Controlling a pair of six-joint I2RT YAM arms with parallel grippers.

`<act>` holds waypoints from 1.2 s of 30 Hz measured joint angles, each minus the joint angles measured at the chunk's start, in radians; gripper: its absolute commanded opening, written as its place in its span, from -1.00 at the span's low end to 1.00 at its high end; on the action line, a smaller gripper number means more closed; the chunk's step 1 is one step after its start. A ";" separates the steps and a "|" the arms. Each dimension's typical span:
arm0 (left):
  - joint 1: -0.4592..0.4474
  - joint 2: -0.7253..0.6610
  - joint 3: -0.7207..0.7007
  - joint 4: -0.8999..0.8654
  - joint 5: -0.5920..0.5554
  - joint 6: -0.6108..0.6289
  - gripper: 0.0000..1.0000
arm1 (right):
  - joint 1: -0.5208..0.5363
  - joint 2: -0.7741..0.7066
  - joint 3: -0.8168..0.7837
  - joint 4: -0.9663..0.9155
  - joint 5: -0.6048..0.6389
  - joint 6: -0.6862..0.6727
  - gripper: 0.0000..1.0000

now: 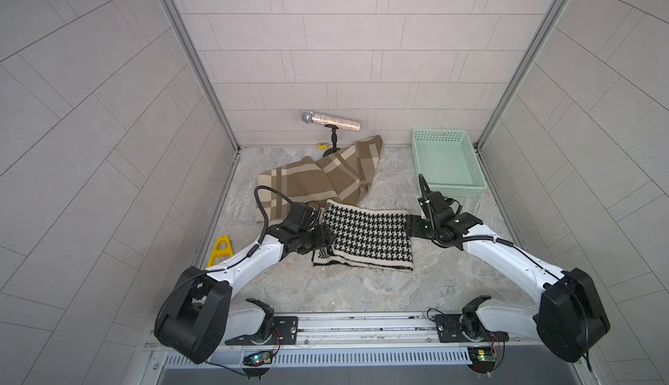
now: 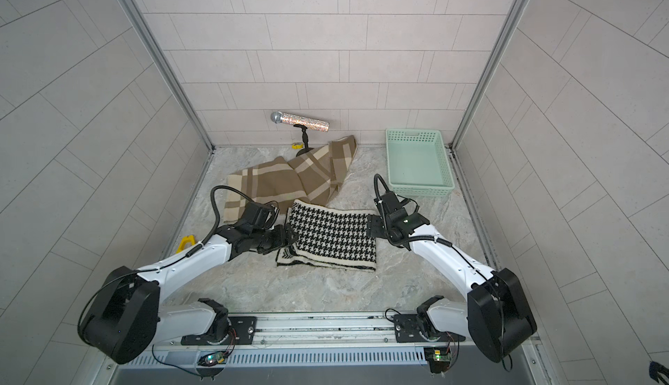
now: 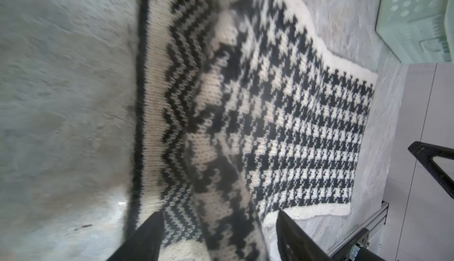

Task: Roll up the scarf and place it into the basket
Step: Fold the scarf at the center of the board.

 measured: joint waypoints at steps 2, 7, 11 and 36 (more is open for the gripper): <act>-0.005 0.013 0.000 -0.011 -0.009 0.001 0.24 | 0.000 0.026 0.001 0.003 -0.011 0.002 0.55; -0.005 -0.016 -0.030 -0.045 -0.044 -0.010 -0.57 | 0.000 0.104 -0.010 0.011 -0.055 0.003 0.54; -0.005 -0.047 -0.085 -0.051 -0.083 -0.026 -0.98 | 0.000 0.127 -0.037 0.027 -0.082 0.003 0.47; -0.007 -0.182 0.042 -0.292 -0.292 0.011 -0.10 | 0.013 0.205 -0.086 0.084 -0.122 0.025 -0.57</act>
